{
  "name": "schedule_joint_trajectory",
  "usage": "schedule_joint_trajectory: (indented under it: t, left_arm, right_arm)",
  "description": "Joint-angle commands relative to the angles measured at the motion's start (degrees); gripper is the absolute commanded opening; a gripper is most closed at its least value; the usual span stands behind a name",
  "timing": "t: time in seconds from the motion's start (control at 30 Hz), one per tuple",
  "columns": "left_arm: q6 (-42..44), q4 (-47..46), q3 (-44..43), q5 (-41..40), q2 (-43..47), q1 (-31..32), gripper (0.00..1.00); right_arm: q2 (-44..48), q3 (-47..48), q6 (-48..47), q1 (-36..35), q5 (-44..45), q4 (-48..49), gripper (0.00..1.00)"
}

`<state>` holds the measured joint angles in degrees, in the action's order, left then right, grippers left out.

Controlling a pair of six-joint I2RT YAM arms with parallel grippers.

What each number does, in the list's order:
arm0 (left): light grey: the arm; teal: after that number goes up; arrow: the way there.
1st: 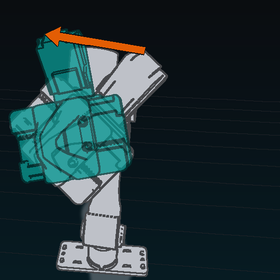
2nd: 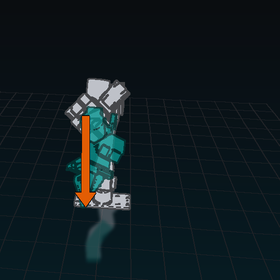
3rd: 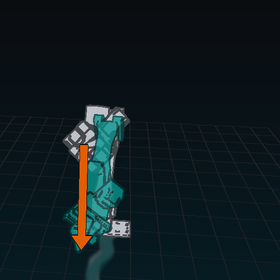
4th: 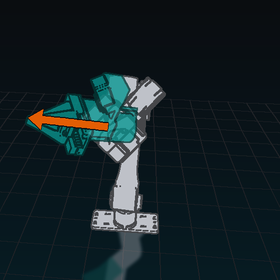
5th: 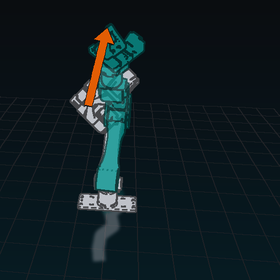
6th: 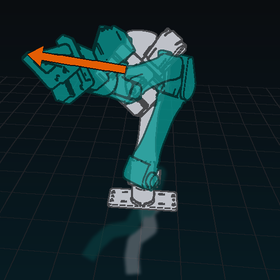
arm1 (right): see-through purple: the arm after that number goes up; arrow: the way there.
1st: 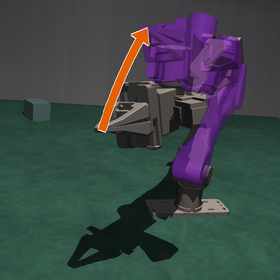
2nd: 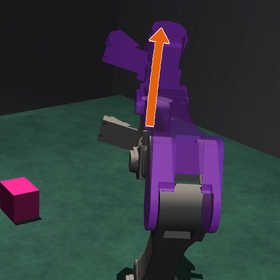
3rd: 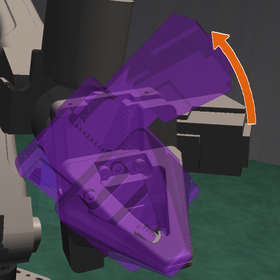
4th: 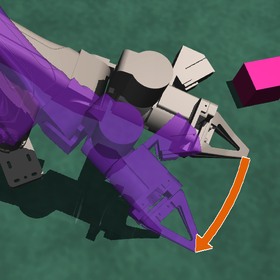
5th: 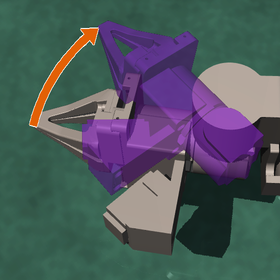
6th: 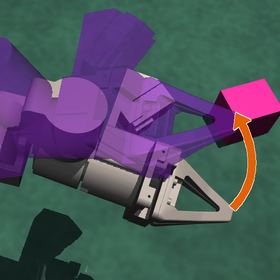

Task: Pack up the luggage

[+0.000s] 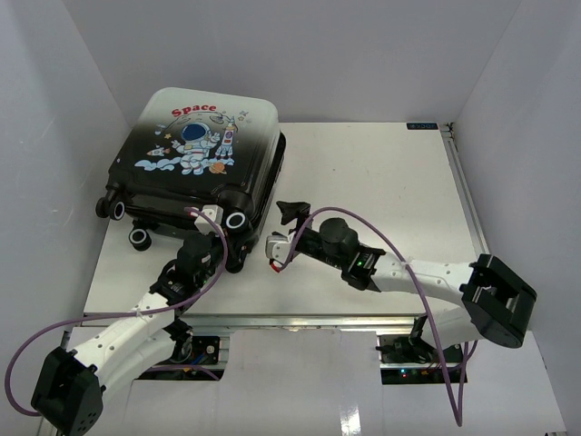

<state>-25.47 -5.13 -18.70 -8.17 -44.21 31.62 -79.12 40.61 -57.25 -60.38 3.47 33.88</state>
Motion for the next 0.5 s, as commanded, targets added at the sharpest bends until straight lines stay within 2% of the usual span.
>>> schedule_joint_trajectory:
  t: [0.0,0.13,0.3,0.47]
  left_arm:
    - [2.13,-11.51,-4.87,-9.62,1.65,-2.35,0.00]
    - [2.09,-11.68,-4.45,-9.52,1.86,-2.35,0.00]
    - [2.09,-11.58,-4.13,-9.50,2.67,-2.35,0.00]
    - [2.16,-11.79,-3.76,-9.77,2.82,-2.35,0.00]
  right_arm:
    - [1.83,3.80,-11.12,0.17,-11.53,1.39,0.89]
    - [1.43,5.86,-13.80,0.16,-16.20,-0.22,0.88]
    - [-2.74,12.14,-16.95,-0.10,-20.18,-8.35,0.86]
    - [-4.42,13.22,-18.26,-0.84,-21.37,-8.23,0.87]
